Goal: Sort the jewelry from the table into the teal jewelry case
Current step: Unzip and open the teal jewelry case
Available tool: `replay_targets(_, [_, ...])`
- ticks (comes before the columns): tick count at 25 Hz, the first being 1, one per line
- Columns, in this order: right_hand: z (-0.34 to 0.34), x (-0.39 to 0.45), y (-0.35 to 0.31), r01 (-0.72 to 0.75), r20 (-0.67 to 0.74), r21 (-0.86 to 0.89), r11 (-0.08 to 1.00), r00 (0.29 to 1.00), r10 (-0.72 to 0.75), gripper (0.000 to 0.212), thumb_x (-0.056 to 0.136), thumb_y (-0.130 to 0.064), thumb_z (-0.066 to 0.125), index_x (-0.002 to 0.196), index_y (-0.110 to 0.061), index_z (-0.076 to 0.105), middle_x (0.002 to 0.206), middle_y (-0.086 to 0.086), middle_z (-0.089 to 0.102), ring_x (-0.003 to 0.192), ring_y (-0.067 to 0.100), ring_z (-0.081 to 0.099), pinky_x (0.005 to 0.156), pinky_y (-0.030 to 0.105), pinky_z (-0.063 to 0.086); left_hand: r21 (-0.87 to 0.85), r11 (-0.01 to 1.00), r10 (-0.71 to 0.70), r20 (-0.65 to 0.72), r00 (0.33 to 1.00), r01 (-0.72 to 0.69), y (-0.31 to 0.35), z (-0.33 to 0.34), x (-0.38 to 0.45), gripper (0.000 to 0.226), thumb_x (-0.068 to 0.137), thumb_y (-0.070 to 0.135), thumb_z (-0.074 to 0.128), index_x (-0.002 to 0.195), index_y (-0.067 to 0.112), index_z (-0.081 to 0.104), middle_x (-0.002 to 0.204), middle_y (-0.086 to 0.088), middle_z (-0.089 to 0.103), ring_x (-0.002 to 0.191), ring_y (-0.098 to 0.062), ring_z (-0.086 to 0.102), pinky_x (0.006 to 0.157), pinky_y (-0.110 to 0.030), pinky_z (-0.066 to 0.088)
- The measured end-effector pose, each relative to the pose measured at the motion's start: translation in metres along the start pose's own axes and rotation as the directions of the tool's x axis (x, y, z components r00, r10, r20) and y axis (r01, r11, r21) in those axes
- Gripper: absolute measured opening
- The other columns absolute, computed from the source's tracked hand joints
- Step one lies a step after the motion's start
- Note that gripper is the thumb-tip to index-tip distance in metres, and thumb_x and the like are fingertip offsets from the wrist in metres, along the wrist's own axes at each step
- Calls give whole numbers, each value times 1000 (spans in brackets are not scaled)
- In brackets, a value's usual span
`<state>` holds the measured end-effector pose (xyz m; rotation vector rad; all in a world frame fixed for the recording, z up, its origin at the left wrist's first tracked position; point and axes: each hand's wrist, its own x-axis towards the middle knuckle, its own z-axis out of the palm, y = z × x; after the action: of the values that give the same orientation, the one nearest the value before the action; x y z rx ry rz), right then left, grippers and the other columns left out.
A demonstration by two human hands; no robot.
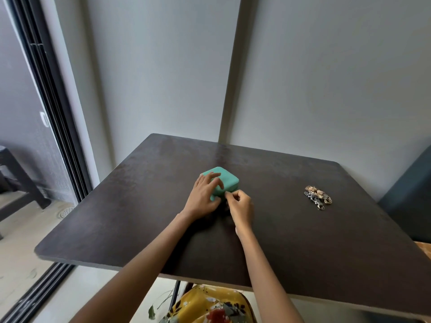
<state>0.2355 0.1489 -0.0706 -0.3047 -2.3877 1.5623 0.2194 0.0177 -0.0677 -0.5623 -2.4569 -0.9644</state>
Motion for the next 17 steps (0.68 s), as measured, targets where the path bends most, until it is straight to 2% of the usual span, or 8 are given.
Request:
replay_targets(2, [-2,1,-2,-4,7,27,1000,1000,4,26,82,-39,62,65,-20,57,68,-2,67,67,21,64,66,38,52,179,980,73,57,996,-82,2,3,-1,31,77,29,57,103,13,57,136,-7,49,129,-26,43,111,-34,22])
replay_targets(5, [-7,-2,-2,9,30,27,1000,999,-10,29,82,-40,64,62,-21,56,66,-3,65,65,18,63,65,37,52,324,932,150,73,986,-165,6,4,-1,26,80,25,67,98,10,58,131,-14,52,118,-34,53,108,-46,32])
replay_targets(8, [-11,-4,1,21,67,40,999,997,-24,25,81,-37,66,64,-19,60,64,-4,65,60,14,58,64,35,51,293,947,130,38,991,-135,9,4,-4,16,80,17,68,90,6,62,130,-19,54,118,-40,54,102,-54,39])
replay_targets(11, [-13,-4,2,11,104,61,998,994,-17,23,81,-34,68,67,-17,64,65,-2,66,59,12,58,60,34,51,332,934,115,72,991,-133,11,5,-4,19,85,24,60,88,6,65,133,-19,53,122,-44,50,97,-53,44])
replay_targets(13, [-16,-4,0,-21,148,122,992,989,3,22,82,-32,68,68,-15,65,62,1,64,56,14,55,53,29,47,345,930,104,84,991,-127,11,6,-3,20,85,24,60,86,5,65,131,-19,56,121,-45,50,93,-55,47])
replay_targets(15, [-19,1,-2,-79,199,212,974,979,36,22,87,-29,63,71,-14,67,64,2,63,55,13,54,47,20,44,327,940,75,78,994,-97,12,9,-1,18,84,19,63,88,2,66,134,-18,53,127,-45,44,101,-55,42])
replay_targets(17, [-16,8,-1,-136,181,276,951,979,88,22,91,-33,56,84,-14,65,77,5,65,61,13,58,51,22,51,291,955,45,65,997,-63,12,12,0,16,86,17,61,88,2,66,137,-15,52,133,-42,38,108,-53,35])
